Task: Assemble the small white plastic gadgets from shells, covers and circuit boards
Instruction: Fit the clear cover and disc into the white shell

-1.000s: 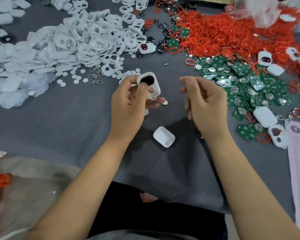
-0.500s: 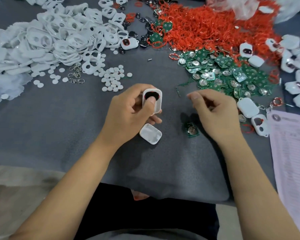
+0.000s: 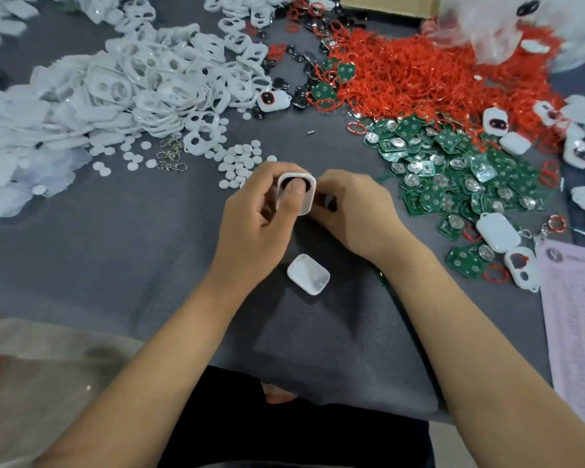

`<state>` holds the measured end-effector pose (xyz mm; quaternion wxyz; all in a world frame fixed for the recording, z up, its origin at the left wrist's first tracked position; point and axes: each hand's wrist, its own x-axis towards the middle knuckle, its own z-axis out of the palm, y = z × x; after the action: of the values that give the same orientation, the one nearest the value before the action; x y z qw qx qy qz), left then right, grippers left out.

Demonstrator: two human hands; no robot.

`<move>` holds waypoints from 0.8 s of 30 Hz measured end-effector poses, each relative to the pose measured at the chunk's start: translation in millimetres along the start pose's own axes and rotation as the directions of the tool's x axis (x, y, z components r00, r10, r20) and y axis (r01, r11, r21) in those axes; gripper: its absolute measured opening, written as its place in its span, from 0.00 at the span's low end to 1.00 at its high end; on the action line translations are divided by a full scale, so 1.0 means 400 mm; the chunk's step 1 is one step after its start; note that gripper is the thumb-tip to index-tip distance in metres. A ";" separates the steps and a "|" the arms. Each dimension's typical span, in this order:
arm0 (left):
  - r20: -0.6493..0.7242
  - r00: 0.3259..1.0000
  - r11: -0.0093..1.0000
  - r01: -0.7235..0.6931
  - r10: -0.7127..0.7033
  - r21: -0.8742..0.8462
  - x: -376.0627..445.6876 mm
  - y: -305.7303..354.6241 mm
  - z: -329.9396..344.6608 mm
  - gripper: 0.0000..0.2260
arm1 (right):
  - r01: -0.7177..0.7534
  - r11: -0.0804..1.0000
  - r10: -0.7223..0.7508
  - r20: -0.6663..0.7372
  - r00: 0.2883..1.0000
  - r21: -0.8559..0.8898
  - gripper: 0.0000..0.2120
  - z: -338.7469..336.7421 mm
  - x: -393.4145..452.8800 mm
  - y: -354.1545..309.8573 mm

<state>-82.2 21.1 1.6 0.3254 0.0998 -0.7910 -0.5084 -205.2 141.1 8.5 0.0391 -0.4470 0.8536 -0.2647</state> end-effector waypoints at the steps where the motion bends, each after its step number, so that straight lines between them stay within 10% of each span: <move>1: -0.021 0.999 0.999 -0.026 0.027 0.038 0.000 0.001 -0.002 0.05 | 0.011 1.000 -0.011 0.016 1.000 -0.002 0.05 -0.001 0.002 -0.002; 9: -0.033 0.983 0.957 0.167 -0.179 -0.237 0.000 0.001 0.001 0.06 | -0.125 0.992 0.124 -0.096 0.988 -0.008 0.07 -0.009 -0.016 0.023; 24: -0.047 0.993 0.958 0.092 -0.108 -0.271 -0.004 0.000 0.003 0.09 | -0.289 0.956 0.292 -0.080 0.953 0.042 0.08 -0.049 -0.043 0.039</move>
<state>-81.8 22.9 0.6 0.3338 0.1101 -0.6986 -0.6232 -212.6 169.8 14.6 0.0479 -0.3042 0.9069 -0.2877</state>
